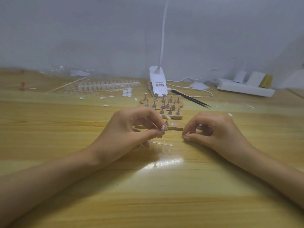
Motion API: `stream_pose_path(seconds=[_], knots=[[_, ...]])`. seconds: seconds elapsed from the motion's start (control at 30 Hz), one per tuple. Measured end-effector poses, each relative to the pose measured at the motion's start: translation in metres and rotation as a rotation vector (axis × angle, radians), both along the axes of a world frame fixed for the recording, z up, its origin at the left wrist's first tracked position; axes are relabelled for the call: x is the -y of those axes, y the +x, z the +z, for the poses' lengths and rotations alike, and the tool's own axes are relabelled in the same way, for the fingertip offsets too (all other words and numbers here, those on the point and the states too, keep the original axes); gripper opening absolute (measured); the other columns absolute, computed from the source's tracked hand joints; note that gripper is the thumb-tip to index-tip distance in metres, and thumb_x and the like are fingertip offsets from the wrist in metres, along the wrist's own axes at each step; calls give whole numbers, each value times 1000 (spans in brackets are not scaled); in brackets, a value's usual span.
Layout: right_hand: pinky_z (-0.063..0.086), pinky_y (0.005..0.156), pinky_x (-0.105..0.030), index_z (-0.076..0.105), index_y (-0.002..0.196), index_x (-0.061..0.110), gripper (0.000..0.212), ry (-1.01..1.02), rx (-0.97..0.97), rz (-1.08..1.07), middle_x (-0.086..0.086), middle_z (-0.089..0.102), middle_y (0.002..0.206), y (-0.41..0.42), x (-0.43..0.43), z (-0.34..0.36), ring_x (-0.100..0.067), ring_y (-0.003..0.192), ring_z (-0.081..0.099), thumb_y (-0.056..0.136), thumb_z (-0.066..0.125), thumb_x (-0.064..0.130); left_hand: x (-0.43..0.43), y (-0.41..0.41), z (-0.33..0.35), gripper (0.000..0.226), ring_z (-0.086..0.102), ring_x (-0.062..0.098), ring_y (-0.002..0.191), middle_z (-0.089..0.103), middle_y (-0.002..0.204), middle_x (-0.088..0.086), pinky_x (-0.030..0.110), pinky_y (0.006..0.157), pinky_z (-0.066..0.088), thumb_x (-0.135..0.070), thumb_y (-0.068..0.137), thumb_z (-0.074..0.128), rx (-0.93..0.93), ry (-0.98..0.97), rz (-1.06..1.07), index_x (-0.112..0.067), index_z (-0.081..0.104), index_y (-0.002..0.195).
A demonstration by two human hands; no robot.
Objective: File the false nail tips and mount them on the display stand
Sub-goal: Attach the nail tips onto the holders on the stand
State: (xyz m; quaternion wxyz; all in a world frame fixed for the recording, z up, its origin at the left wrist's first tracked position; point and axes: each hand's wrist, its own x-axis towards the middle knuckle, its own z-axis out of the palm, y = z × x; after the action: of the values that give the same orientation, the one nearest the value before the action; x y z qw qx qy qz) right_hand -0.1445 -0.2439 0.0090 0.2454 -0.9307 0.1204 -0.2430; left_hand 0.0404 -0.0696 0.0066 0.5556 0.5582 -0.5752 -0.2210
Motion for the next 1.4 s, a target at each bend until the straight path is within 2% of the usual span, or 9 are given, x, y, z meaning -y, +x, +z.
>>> stream_pose_path(seconds=[0.1, 0.2, 0.37, 0.7, 0.9, 1.13, 1.2, 1.3, 1.4], knots=[[41, 60, -12, 74, 78, 26, 8, 71, 102, 28, 11, 67, 77, 0, -7, 6, -14, 65, 53, 76, 82, 24, 0, 0, 0, 9, 71, 16, 83, 72, 87, -4, 25, 52, 53, -6, 82, 77, 23, -12, 43, -14, 72, 82], [44, 51, -17, 76, 81, 26, 10, 199, 226, 86, 10, 69, 81, 1, -21, 13, -15, 66, 57, 79, 81, 35, -1, -3, 0, 10, 71, 15, 83, 72, 85, -5, 25, 49, 52, -8, 81, 77, 76, -46, 74, -16, 72, 81], [45, 42, -24, 75, 84, 25, 6, 208, 345, 188, 8, 69, 82, 10, -44, 20, -16, 68, 61, 80, 76, 28, -2, -8, 1, 10, 69, 15, 78, 70, 83, -5, 27, 47, 52, -10, 80, 79, 81, -66, 71, -16, 72, 81], [38, 45, -22, 75, 83, 22, 6, 120, 323, 137, 8, 69, 80, 15, -48, 16, -18, 65, 57, 80, 79, 24, -3, -9, 2, 8, 69, 13, 76, 69, 81, -7, 31, 45, 54, -14, 79, 79, 66, -76, 73, -19, 72, 78], [42, 45, -34, 75, 82, 24, 5, 88, 331, 126, 7, 68, 78, 15, -48, 16, -17, 64, 56, 78, 79, 24, -3, -9, 3, 9, 69, 13, 75, 69, 79, -7, 30, 46, 54, -10, 78, 80, 50, -65, 66, -15, 73, 78], [41, 48, -23, 76, 83, 17, 7, 40, 315, 99, 9, 69, 79, 14, -52, 16, -16, 63, 58, 80, 78, 24, -2, -11, 3, 10, 69, 12, 72, 70, 76, -4, 26, 46, 52, -7, 77, 80, -2, -60, 63, -15, 74, 76], [41, 46, -20, 77, 82, 21, 6, 166, 307, 101, 9, 71, 80, 14, -54, 16, -12, 62, 57, 81, 79, 27, -2, -11, 3, 11, 70, 14, 73, 71, 75, -3, 27, 47, 53, -8, 78, 79, -15, -61, 64, -16, 73, 76], [39, 42, -19, 76, 85, 27, 5, 570, 269, 120, 7, 71, 81, 15, -54, 19, -7, 63, 51, 80, 77, 28, -1, -11, 3, 9, 70, 16, 72, 71, 76, -1, 26, 47, 52, -6, 79, 78, -37, -78, 57, -12, 72, 77], [35, 42, -16, 69, 86, 29, 8, 800, 162, 99, 5, 64, 81, 17, -54, 18, -5, 61, 49, 79, 73, 30, -1, -14, 4, 8, 70, 19, 72, 70, 77, -1, 27, 47, 52, -7, 76, 78, -49, -100, 35, -11, 72, 76]])
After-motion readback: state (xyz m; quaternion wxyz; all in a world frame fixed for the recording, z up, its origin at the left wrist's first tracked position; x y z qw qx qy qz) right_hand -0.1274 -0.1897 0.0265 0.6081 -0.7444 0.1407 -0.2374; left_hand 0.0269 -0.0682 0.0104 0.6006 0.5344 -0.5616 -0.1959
